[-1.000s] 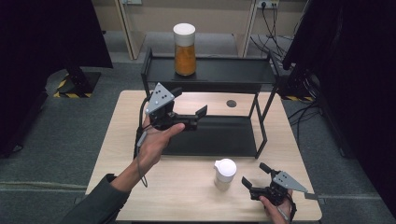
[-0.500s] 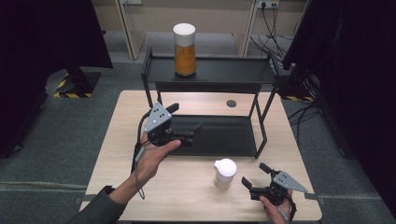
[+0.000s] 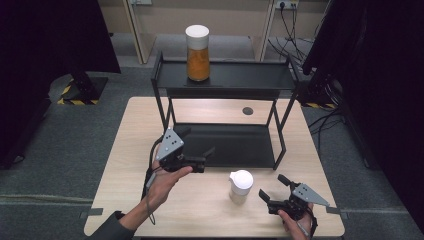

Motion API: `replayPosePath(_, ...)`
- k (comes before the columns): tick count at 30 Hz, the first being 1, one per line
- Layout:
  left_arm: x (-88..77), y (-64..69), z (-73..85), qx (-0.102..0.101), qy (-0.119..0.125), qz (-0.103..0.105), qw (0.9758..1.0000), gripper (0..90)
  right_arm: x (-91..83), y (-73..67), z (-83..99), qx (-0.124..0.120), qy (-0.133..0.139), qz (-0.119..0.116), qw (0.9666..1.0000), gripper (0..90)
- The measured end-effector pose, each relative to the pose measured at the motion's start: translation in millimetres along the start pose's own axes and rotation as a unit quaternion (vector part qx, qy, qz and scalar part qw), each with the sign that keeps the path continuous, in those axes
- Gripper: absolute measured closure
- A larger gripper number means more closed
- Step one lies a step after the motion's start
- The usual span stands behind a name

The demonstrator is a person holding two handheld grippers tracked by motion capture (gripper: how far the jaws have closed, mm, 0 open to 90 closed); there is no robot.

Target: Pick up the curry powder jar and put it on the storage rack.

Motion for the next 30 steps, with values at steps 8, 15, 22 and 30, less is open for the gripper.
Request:
replayPosePath(8,-1.5,6.8,22.3,-0.003,-0.008,0.005,1.0000,0.8,0.0,-0.3,-0.1,-0.001,-0.001,0.000,1.0000,0.3)
replayPosePath(15,-5.6,9.9,37.6,-0.005,-0.002,0.004,1.0000,0.8,-0.1,-0.2,-0.1,-0.001,-0.001,0.000,1.0000,0.4)
replayPosePath(22,-11.1,17.6,55.2,-0.007,-0.005,0.004,1.0000,0.8,-0.2,-0.2,-0.1,-0.001,0.000,0.000,1.0000,0.4)
replayPosePath(30,-14.4,25.3,72.0,-0.012,-0.010,0.012,0.9998,0.8,-0.4,-0.1,-0.1,-0.001,0.000,0.000,1.0000,0.4)
Point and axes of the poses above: each handheld gripper's, and its own axes: x roughly forward along the jaws, z roughly out of its underside, y roughly to its right, the point moved 9 cm from there along x, roughly forward along the jaws, and after that the axes turned 8 degrees about x, right-handed, at the moved point
